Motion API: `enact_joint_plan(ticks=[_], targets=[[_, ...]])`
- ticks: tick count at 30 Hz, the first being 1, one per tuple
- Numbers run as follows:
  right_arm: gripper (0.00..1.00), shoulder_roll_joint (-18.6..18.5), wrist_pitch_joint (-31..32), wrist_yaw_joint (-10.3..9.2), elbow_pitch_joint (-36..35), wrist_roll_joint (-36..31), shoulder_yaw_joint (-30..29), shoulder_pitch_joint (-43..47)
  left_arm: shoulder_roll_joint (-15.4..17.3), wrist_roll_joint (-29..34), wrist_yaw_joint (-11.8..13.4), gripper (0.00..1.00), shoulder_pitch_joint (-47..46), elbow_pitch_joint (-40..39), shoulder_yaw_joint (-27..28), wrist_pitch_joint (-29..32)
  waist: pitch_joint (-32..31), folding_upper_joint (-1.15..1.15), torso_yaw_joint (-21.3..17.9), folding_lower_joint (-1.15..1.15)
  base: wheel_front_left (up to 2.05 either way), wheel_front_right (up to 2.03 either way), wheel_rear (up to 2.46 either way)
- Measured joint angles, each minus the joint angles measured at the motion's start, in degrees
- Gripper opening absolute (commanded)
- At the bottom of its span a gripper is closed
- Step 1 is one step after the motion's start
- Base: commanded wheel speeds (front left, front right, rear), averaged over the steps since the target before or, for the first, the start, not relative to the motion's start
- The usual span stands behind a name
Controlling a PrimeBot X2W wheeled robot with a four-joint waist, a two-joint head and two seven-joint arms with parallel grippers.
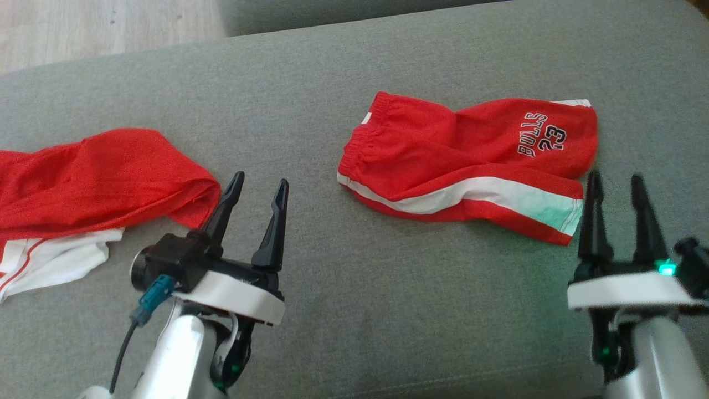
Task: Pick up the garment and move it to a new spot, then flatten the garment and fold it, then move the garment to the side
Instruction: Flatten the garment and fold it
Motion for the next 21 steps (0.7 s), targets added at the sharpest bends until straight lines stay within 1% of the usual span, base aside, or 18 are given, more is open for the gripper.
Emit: enact_joint_plan(ticks=[4,12,21], targets=[[1.0,0.02,0.0,0.01,-0.07,0.38,1.25,3.09,0.0,0.0,-0.49,1.0,0.05,0.34,-0.03,-0.01,-0.16,0.0,-0.4,0.0,0.0,0.0,0.0],[1.0,0.03,0.0,0.01,-0.19,0.4,1.64,2.85,0.0,0.0,-0.96,1.0,0.05,0.69,-0.27,-0.01,-0.14,0.0,-0.76,0.0,0.0,0.0,0.0],[1.0,0.03,0.0,0.0,-0.24,0.4,1.66,2.77,0.0,0.0,-1.43,1.0,-0.68,2.2,-2.01,0.0,0.78,0.0,-0.73,0.0,0.0,0.0,0.0]])
